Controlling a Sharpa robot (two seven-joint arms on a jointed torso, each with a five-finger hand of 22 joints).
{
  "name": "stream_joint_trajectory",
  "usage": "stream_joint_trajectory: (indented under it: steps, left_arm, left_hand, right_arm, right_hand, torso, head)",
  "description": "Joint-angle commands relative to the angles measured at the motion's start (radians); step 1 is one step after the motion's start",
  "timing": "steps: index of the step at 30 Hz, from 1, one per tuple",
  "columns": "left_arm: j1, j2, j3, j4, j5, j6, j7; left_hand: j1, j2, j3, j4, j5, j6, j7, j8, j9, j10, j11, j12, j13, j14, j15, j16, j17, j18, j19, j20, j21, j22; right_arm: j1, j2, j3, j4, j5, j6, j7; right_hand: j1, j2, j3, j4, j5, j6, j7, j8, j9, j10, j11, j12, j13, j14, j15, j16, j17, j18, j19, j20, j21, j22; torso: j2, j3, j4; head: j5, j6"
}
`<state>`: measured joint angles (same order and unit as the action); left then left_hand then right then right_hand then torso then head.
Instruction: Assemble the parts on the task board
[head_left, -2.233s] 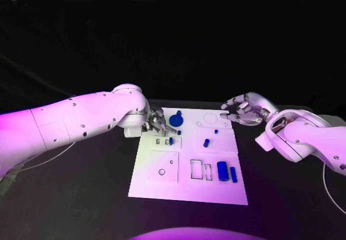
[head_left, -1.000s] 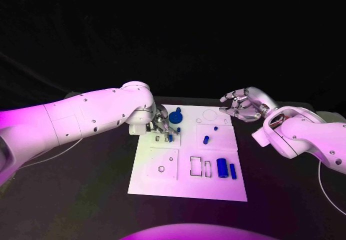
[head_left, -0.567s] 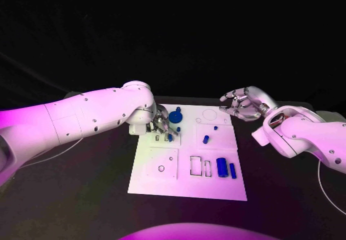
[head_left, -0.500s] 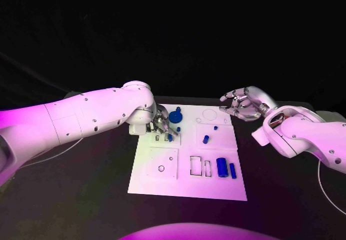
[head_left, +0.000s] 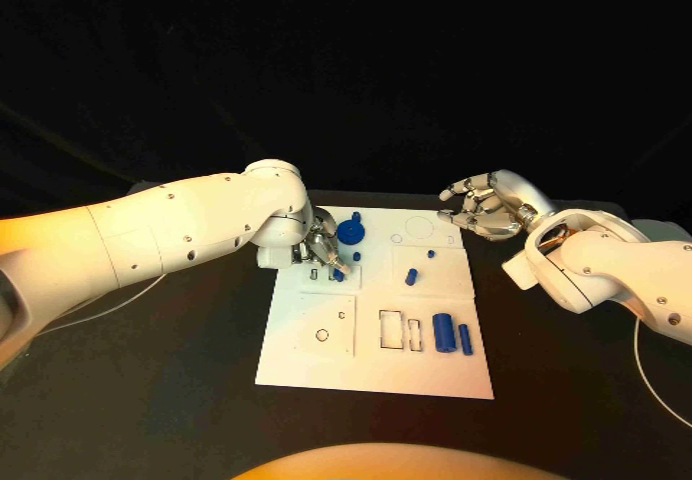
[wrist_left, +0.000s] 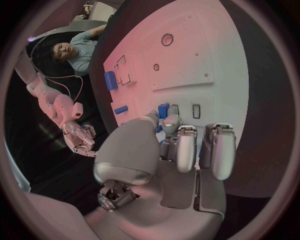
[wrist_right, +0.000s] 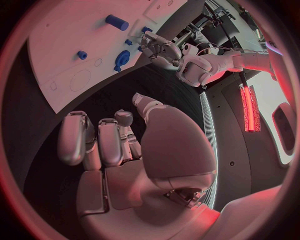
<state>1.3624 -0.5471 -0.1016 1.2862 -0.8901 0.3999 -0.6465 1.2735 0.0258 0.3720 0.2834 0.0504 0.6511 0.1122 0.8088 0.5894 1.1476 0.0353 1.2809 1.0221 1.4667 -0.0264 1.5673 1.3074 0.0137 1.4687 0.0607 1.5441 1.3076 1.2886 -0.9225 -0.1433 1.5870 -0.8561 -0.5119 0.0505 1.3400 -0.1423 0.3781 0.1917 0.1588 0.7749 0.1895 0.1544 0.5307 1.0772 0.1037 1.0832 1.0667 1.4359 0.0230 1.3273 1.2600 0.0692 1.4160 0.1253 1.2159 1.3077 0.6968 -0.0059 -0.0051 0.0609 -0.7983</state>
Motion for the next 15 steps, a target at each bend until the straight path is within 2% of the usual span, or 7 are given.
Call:
stream_joint_trajectory:
  steps: [1,2,5,6,11,15]
  left_arm:
    - [0.000,0.001,0.000,0.003,0.023,0.012,0.014]
    - [0.000,0.000,0.000,0.002,0.029,0.009,0.015]
    - [0.000,-0.002,0.000,0.002,0.053,-0.002,0.018]
    - [0.000,-0.004,0.000,0.002,0.064,-0.008,0.019]
    - [0.000,-0.019,0.000,0.009,0.123,-0.033,0.021]
    - [0.000,-0.034,0.002,0.024,0.153,-0.061,0.021]
  left_hand:
    - [-0.059,-0.072,0.180,-0.022,-0.001,0.009,-0.001,0.009,0.024,0.004,0.001,-0.003,0.003,0.104,-0.006,0.004,0.263,0.002,0.075,-0.005,-0.004,0.190]
    - [-0.091,-0.091,0.264,-0.047,-0.001,0.009,0.006,0.018,0.037,0.007,-0.003,-0.004,0.003,0.104,-0.007,0.004,0.263,0.002,0.075,-0.006,-0.004,0.191]
    - [-0.131,-0.107,0.339,-0.086,0.002,0.007,-0.002,0.028,0.053,0.009,-0.002,-0.005,0.003,0.104,-0.006,0.004,0.263,0.002,0.075,-0.005,-0.004,0.191]
    - [-0.146,-0.110,0.372,-0.110,0.001,0.006,-0.003,0.035,0.062,0.010,-0.003,-0.006,0.003,0.104,-0.007,0.004,0.263,0.002,0.075,-0.004,-0.004,0.191]
    - [-0.185,-0.099,0.455,-0.179,0.000,0.007,-0.015,0.081,0.109,0.020,-0.012,-0.006,0.006,0.104,-0.015,0.004,0.263,0.002,0.075,-0.010,-0.006,0.189]
    - [-0.205,-0.096,0.484,-0.200,0.000,0.001,-0.019,0.098,0.128,0.022,-0.016,-0.007,0.005,0.104,-0.018,0.004,0.263,0.002,0.075,-0.013,-0.006,0.189]
  right_arm:
    - [-0.001,0.001,0.000,-0.001,-0.002,0.002,0.006]
    - [-0.001,0.001,0.000,-0.001,-0.002,0.002,0.006]
    - [-0.001,0.001,0.000,-0.002,-0.002,0.002,0.005]
    - [-0.001,0.001,0.000,-0.002,-0.002,0.002,0.005]
    - [-0.001,0.001,0.000,-0.003,-0.002,0.003,0.004]
    - [-0.001,-0.001,0.000,-0.003,-0.002,0.005,0.002]
  right_hand:
    - [0.010,0.000,0.001,0.003,0.005,-0.005,0.001,0.006,0.001,-0.002,-0.002,-0.005,-0.001,-0.003,-0.002,-0.004,-0.002,0.011,0.001,-0.004,-0.005,0.023]
    - [0.011,-0.001,0.002,0.003,0.007,-0.004,0.000,0.008,0.002,-0.003,-0.002,-0.006,-0.004,-0.003,-0.002,-0.005,-0.003,0.011,0.001,-0.004,-0.008,0.021]
    - [0.011,-0.001,0.002,0.003,0.007,-0.004,0.000,0.008,0.002,-0.003,-0.002,-0.006,-0.004,-0.003,-0.002,-0.005,-0.003,0.011,0.001,-0.004,-0.008,0.021]
    - [0.011,-0.001,0.002,0.003,0.007,-0.004,0.000,0.008,0.002,-0.003,-0.002,-0.006,-0.004,-0.003,-0.002,-0.005,-0.003,0.011,0.001,-0.004,-0.008,0.021]
    - [0.011,-0.001,0.002,0.004,0.007,-0.004,0.000,0.008,0.002,-0.004,-0.002,-0.007,-0.006,-0.004,-0.002,-0.008,-0.006,0.013,0.000,-0.004,-0.014,0.017]
    - [0.010,-0.002,0.001,0.004,0.007,-0.004,0.000,0.009,0.002,-0.005,-0.002,-0.008,-0.007,-0.004,-0.002,-0.009,-0.007,0.013,-0.001,-0.004,-0.016,0.015]
  torso:
    - [0.000,0.0000,-0.0002]
    - [0.000,0.0001,-0.0001]
    - [-0.001,0.0006,0.0000]
    - [-0.001,0.0006,-0.0001]
    - [-0.001,0.0003,0.0003]
    - [0.000,0.0001,0.0026]
  head:
    - [-0.001,-0.001]
    - [0.000,-0.001]
    - [0.000,-0.001]
    - [-0.001,0.000]
    - [-0.001,0.001]
    - [-0.005,0.005]
